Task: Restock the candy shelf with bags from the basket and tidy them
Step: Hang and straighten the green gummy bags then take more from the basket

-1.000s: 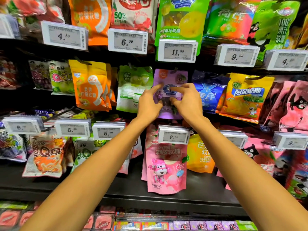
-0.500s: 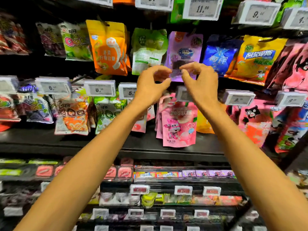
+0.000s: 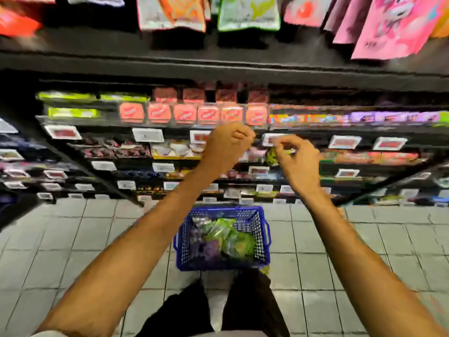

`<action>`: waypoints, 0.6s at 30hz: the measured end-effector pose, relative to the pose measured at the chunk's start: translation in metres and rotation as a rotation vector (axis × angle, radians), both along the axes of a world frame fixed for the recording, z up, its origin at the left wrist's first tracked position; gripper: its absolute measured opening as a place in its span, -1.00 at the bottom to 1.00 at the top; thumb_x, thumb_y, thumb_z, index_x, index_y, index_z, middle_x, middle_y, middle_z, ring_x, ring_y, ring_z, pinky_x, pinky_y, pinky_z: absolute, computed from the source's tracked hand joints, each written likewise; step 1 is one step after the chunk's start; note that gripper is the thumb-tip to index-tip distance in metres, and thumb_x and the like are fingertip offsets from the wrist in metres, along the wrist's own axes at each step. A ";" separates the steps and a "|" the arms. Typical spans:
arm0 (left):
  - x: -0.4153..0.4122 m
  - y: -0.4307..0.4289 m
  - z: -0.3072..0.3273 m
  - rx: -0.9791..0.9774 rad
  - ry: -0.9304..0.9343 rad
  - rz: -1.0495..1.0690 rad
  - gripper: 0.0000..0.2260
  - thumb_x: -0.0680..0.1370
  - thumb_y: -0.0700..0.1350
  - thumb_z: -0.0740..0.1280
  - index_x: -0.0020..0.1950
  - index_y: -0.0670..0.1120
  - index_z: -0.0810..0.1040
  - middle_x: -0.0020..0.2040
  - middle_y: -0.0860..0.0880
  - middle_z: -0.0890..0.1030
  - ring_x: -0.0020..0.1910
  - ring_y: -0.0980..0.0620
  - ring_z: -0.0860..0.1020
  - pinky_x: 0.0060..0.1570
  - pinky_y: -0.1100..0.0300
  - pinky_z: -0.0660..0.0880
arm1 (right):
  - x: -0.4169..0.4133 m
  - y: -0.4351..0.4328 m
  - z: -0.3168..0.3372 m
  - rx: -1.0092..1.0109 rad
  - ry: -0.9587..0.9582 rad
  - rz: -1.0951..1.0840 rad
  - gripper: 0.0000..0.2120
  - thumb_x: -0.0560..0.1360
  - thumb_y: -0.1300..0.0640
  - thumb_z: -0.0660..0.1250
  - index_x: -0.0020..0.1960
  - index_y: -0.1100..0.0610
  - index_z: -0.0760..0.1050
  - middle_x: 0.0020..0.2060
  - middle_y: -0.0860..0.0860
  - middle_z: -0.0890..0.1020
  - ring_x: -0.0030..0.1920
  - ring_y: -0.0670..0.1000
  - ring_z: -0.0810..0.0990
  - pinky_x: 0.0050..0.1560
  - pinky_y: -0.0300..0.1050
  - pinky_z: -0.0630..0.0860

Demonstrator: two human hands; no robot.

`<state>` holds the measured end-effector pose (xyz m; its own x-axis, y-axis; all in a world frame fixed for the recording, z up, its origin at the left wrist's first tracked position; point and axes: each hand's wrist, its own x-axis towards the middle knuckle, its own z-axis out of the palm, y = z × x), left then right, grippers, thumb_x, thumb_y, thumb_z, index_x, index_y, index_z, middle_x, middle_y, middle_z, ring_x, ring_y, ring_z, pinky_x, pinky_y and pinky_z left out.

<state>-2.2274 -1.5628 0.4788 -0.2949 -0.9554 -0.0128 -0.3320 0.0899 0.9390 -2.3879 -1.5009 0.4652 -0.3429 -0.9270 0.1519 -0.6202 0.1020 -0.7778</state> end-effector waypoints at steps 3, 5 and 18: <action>0.034 0.022 -0.089 0.201 -0.027 -0.021 -0.93 0.54 -0.34 0.35 -0.08 -0.22 0.62 -0.02 -0.27 0.67 -0.13 0.01 0.59 -0.09 0.32 0.49 | 0.024 0.023 -0.090 0.250 -0.064 -0.021 -0.76 0.57 0.13 0.32 -0.21 0.22 0.60 -0.32 0.10 0.63 -0.25 -0.02 0.54 -0.25 -0.13 0.34; 0.051 0.033 -0.151 0.302 -0.077 0.027 -0.95 0.54 -0.31 0.37 -0.07 -0.24 0.63 0.01 -0.25 0.67 -0.07 -0.02 0.61 -0.07 0.36 0.50 | 0.037 0.032 -0.150 0.375 -0.148 -0.017 -0.81 0.56 0.22 0.32 -0.20 0.18 0.63 -0.24 0.10 0.68 -0.19 0.01 0.60 -0.17 -0.13 0.45; 0.100 0.096 -0.513 0.735 -0.329 0.077 -0.70 0.41 0.09 0.35 -0.15 -0.16 0.59 -0.26 -0.24 0.55 -0.25 -0.05 0.52 -0.27 0.04 0.32 | 0.065 0.073 -0.517 0.963 -0.412 -0.099 -0.76 0.58 0.25 0.27 0.20 0.32 0.54 0.10 0.26 0.62 0.12 0.20 0.59 0.14 -0.13 0.49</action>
